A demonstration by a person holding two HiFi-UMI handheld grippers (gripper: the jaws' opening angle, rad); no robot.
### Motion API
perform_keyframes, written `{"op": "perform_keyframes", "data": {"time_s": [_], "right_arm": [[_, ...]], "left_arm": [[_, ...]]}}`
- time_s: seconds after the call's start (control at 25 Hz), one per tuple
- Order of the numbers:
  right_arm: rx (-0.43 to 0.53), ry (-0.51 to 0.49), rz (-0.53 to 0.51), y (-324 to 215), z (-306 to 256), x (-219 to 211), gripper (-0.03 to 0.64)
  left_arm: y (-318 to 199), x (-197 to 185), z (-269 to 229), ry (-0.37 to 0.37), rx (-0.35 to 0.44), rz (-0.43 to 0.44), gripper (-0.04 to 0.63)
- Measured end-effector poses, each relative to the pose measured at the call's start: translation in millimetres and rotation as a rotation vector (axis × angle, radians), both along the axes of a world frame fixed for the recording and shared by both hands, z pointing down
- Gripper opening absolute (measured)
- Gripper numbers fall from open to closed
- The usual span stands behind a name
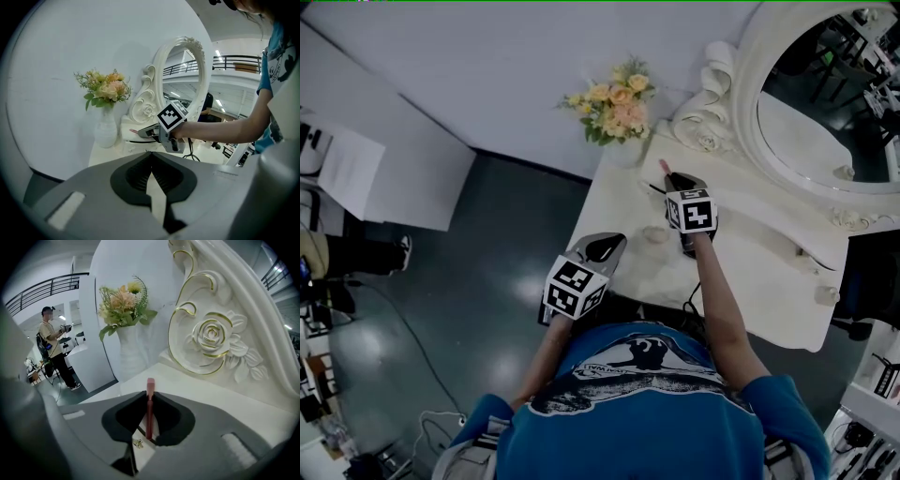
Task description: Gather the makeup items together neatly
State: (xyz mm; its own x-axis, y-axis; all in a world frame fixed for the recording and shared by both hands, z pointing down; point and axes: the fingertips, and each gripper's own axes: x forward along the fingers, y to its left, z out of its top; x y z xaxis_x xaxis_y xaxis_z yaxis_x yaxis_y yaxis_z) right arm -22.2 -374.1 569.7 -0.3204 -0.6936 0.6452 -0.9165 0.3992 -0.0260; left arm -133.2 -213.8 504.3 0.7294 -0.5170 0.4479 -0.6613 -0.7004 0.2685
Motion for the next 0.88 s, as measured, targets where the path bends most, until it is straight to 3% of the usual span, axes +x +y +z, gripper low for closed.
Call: {"op": "perform_keyframes", "data": {"time_s": [0.2,0.48,0.88], "right_arm": [[-0.030,-0.099,0.065,6.3,-0.5,7.5,0.048],[0.012,-0.132,0.136,52.6,-15.9,48.0,0.048],[0.010,-0.086,0.311,141.4,-10.1,150.5,0.048]], "left_arm": [[7.7,8.9,5.7,0.001,-0.011,0.036,0.011],[12.6,18.8,9.7,0.000,-0.018,0.060,0.011],[35.9,78.1,9.4,-0.002,-0.010,0.196,0.011]]}}
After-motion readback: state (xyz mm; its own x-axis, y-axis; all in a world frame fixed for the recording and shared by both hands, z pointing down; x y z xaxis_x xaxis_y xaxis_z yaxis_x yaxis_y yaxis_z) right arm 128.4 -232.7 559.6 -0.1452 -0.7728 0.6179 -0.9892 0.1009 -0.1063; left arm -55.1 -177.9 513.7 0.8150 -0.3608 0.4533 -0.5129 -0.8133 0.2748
